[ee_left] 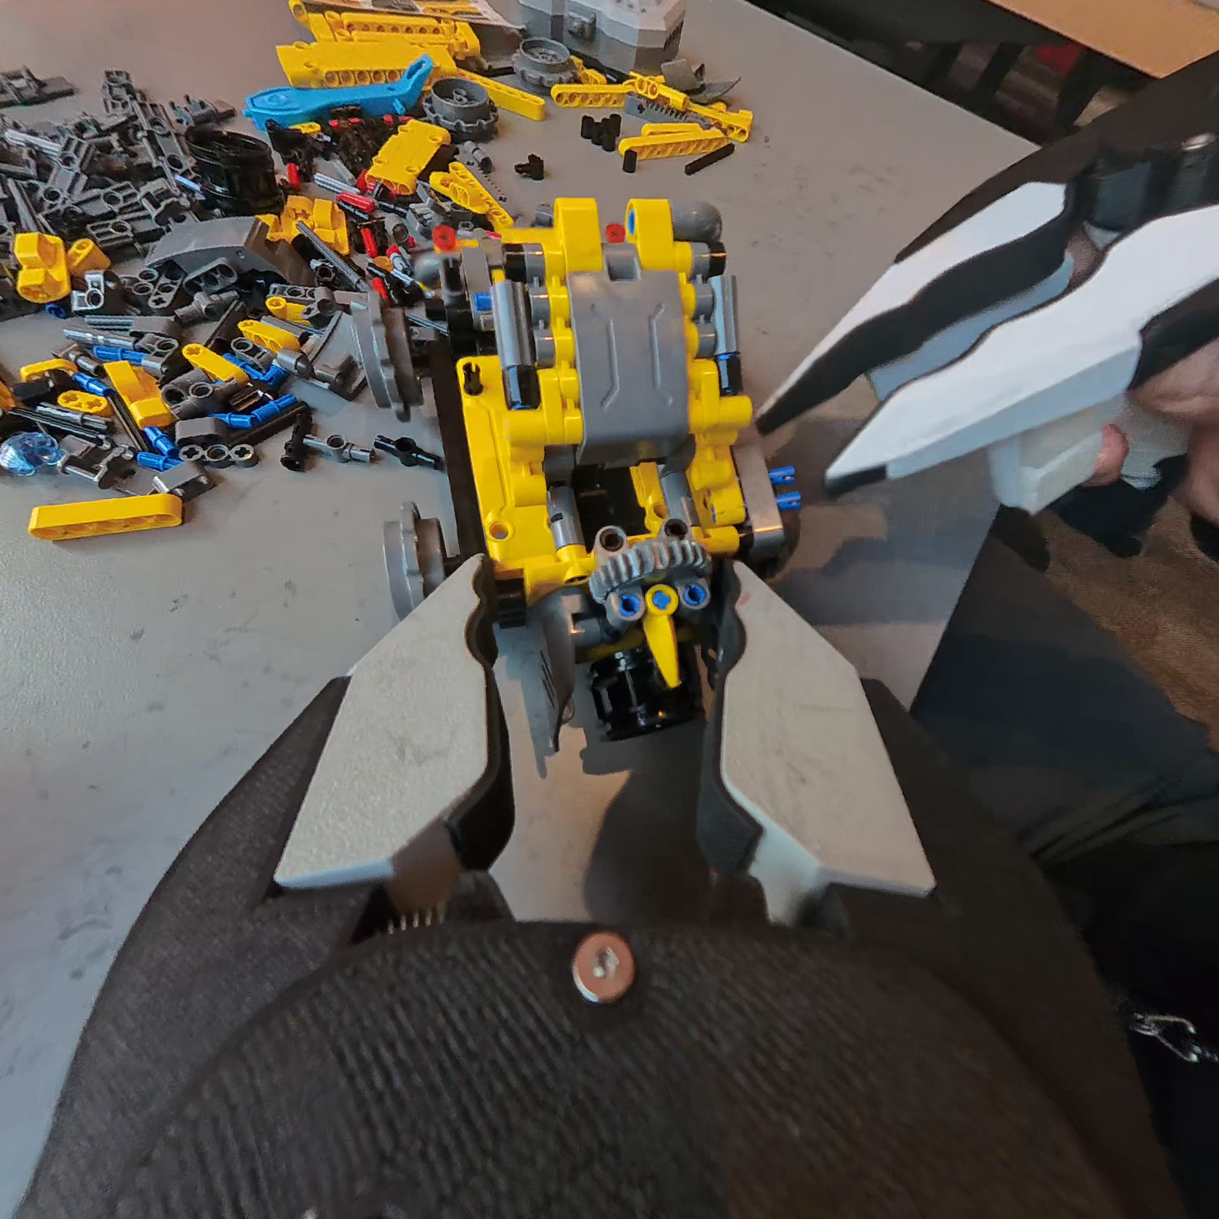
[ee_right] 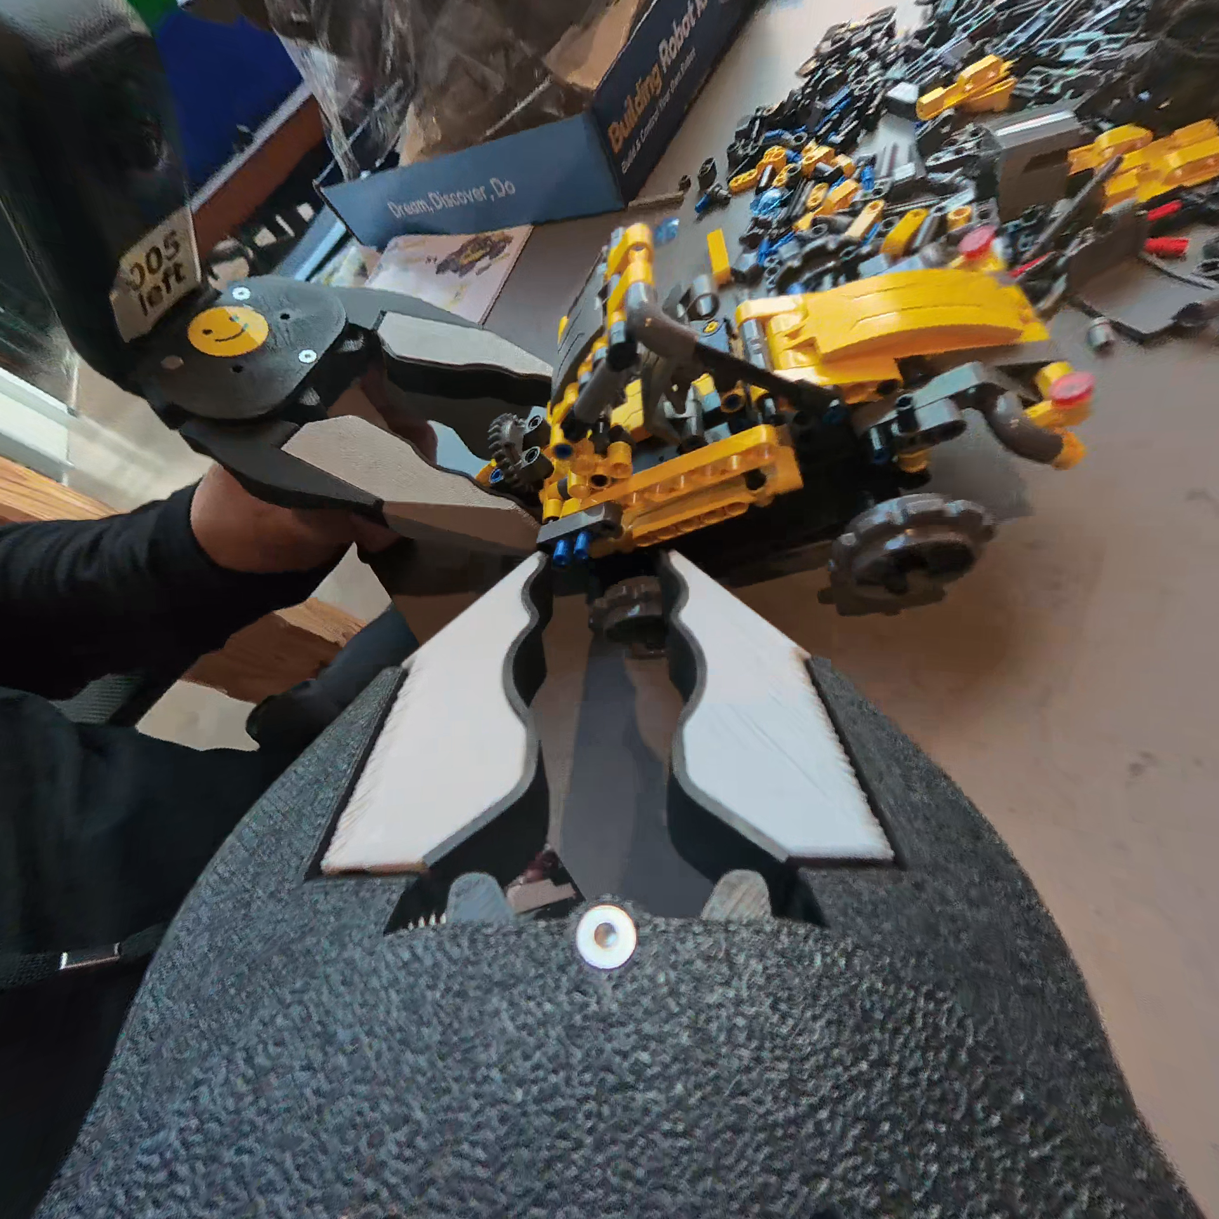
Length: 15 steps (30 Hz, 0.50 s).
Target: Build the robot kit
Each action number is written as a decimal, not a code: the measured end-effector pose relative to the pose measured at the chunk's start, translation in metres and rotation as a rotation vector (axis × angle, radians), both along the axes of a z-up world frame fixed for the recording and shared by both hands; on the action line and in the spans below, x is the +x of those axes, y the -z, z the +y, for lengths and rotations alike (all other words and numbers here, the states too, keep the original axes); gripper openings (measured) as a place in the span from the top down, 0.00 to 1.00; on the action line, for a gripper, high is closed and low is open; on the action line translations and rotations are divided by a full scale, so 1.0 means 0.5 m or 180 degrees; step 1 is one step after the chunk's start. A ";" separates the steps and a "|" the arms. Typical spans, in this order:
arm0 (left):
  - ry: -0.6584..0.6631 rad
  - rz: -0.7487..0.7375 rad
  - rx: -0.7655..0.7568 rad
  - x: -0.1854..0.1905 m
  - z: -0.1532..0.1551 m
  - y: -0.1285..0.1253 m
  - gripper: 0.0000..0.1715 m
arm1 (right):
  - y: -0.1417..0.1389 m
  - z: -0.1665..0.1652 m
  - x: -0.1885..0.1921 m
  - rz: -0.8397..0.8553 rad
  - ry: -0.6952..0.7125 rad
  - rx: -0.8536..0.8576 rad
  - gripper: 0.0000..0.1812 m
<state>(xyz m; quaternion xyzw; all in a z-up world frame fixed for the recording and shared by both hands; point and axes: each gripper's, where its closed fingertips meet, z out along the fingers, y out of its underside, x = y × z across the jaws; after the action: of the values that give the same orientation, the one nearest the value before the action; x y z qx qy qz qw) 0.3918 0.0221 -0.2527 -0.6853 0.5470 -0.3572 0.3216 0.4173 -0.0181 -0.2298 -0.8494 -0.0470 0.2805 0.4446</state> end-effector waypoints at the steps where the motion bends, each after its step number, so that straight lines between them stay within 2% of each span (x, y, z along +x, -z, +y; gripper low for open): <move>1: 0.0020 -0.0033 -0.0042 0.000 -0.002 -0.003 0.62 | -0.005 0.001 0.015 0.0029 0.0079 0.0034 0.82; 5: 0.0162 -0.0080 -0.0301 -0.008 -0.009 -0.011 0.64 | -0.005 0.001 0.058 0.0044 0.0154 0.0064 0.82; 7: 0.0205 -0.0076 -0.0256 -0.018 -0.007 -0.021 0.64 | -0.004 -0.010 0.045 0.0101 0.0010 0.0101 0.83; 11: 0.0258 -0.0020 -0.0049 -0.043 0.004 -0.045 0.65 | 0.010 -0.027 0.017 -0.0127 -0.0129 0.0166 0.82; 15: 0.0322 0.0027 -0.0019 -0.059 0.017 -0.059 0.65 | 0.030 -0.036 0.010 -0.0182 -0.0113 0.0094 0.82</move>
<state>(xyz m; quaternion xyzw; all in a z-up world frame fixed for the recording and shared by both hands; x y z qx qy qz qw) 0.3620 0.0307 -0.2233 -0.6592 0.5813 -0.3718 0.2989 0.4224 -0.0363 -0.2447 -0.8494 -0.0789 0.2633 0.4505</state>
